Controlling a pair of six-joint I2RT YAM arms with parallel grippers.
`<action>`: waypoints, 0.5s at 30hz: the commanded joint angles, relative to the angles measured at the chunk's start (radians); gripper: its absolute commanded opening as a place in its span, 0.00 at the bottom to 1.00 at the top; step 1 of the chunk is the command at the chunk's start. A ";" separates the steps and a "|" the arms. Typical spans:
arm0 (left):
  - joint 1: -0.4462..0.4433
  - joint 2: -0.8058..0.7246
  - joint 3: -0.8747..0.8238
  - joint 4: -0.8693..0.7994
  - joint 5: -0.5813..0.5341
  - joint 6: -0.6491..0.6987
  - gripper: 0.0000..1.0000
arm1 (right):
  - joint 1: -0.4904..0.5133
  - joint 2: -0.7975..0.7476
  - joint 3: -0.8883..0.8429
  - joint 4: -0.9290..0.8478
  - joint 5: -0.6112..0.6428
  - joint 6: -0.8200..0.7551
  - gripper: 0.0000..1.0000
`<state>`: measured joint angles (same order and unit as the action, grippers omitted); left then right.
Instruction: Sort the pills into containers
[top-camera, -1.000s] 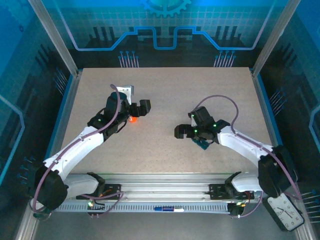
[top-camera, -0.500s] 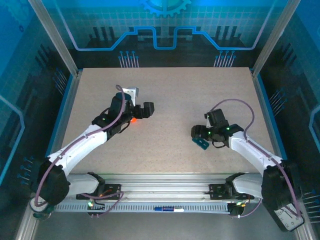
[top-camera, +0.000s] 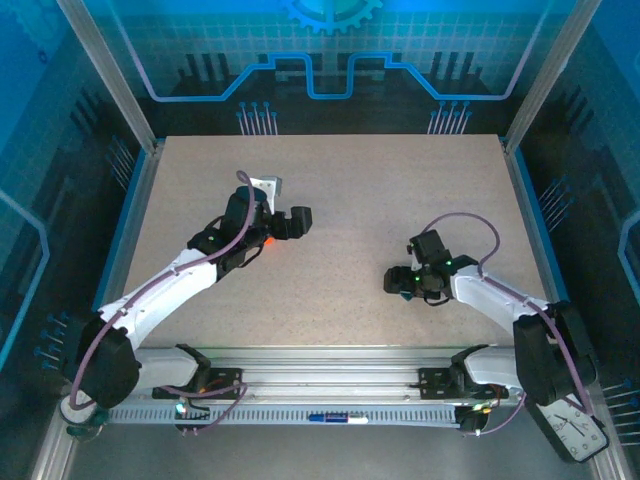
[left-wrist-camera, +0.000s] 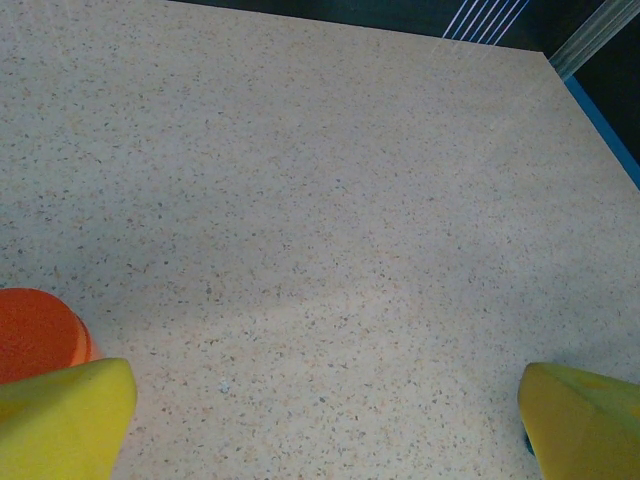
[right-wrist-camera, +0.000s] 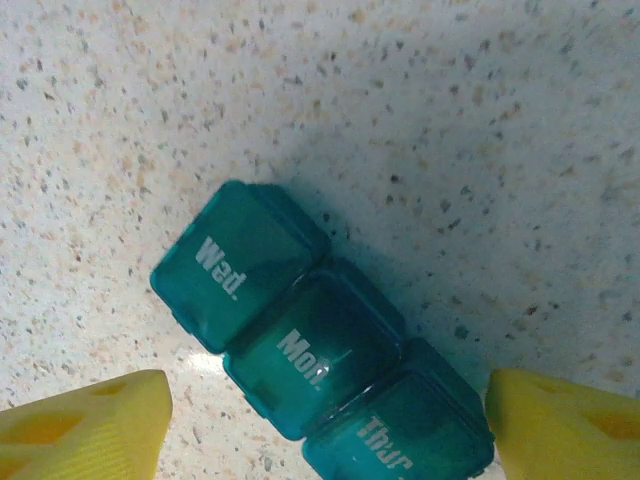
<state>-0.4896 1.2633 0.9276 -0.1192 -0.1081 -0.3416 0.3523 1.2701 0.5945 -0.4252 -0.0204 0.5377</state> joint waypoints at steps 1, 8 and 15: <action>-0.012 0.006 0.033 0.015 0.010 -0.015 0.99 | 0.002 -0.008 -0.021 0.025 -0.058 0.015 0.81; -0.012 0.006 0.028 0.020 0.010 -0.014 0.99 | 0.056 -0.073 -0.049 0.011 -0.074 0.040 0.80; -0.013 0.013 0.020 0.031 0.016 -0.021 0.99 | 0.110 -0.061 -0.060 0.004 -0.009 0.050 0.77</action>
<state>-0.4950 1.2636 0.9279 -0.1181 -0.1081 -0.3420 0.4404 1.2026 0.5419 -0.4179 -0.0597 0.5735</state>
